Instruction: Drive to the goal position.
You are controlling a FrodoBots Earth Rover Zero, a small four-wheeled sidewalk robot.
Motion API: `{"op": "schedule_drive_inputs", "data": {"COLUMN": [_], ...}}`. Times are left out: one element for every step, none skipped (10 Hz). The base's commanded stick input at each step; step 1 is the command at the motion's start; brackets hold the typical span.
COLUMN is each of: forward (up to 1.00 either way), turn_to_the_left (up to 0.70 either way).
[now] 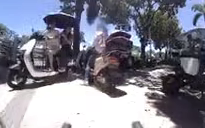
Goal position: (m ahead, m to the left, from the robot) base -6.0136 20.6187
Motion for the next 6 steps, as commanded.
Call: {"op": "schedule_drive_inputs", "data": {"forward": [0.7, 0.7, 0.7, 0.55, 0.14, 0.0], "turn_to_the_left": [0.0, 0.0, -0.03, -0.22, -0.09, 0.0]}}
